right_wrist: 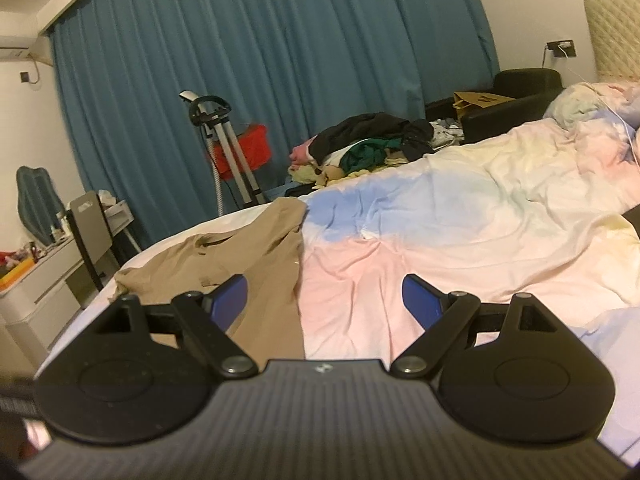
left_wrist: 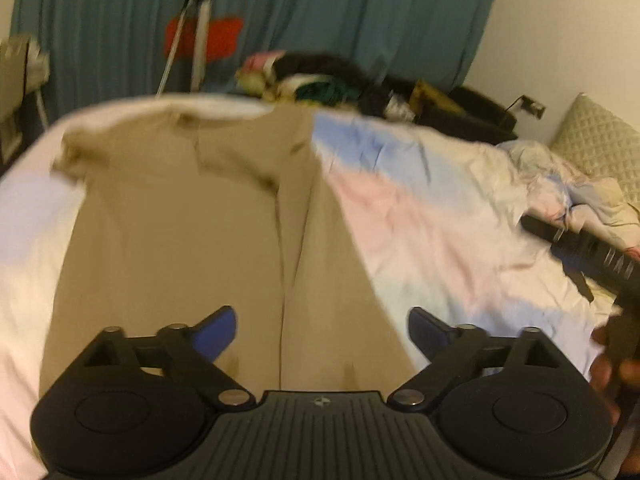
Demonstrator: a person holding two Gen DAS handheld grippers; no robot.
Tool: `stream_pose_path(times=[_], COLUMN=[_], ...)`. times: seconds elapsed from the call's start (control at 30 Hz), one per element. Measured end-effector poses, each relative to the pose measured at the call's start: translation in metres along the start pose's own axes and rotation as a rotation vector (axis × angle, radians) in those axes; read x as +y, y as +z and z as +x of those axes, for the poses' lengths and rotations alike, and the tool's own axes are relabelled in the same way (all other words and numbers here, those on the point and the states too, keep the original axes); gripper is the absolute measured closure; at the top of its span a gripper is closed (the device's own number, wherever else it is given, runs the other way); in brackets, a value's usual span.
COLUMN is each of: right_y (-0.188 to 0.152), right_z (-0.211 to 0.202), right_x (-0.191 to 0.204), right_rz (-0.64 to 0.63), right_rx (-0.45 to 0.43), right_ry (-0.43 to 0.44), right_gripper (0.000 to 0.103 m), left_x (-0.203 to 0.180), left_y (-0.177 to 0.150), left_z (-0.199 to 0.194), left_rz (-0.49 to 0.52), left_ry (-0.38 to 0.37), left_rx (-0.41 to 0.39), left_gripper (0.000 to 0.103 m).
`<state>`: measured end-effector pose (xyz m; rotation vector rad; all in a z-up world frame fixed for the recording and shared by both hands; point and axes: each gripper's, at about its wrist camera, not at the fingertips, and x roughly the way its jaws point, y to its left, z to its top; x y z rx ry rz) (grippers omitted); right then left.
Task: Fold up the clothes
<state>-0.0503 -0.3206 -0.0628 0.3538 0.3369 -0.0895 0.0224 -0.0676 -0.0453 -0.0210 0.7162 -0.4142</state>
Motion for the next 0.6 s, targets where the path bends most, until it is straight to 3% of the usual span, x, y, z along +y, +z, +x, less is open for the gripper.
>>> stream_pose_path(times=[0.17, 0.37, 0.6], right_y=[-0.006, -0.016, -0.03], right_z=[0.001, 0.006, 0.037], right_x=[0.011, 0.036, 0.061], right_rz=[-0.024, -0.096, -0.152], right_rx=[-0.003, 0.004, 0.133], right_ry=[0.017, 0.015, 0.016], right_gripper=[0.017, 0.017, 0.017], left_x=[-0.008, 0.017, 0.051], left_y=[-0.004, -0.01, -0.01], left_z=[0.001, -0.018, -0.046], left_rz=[0.062, 0.032, 0.02], left_ry=[0.02, 0.042, 0.042], left_rx=[-0.108, -0.149, -0.201], left_gripper=[0.0, 0.0, 0.0])
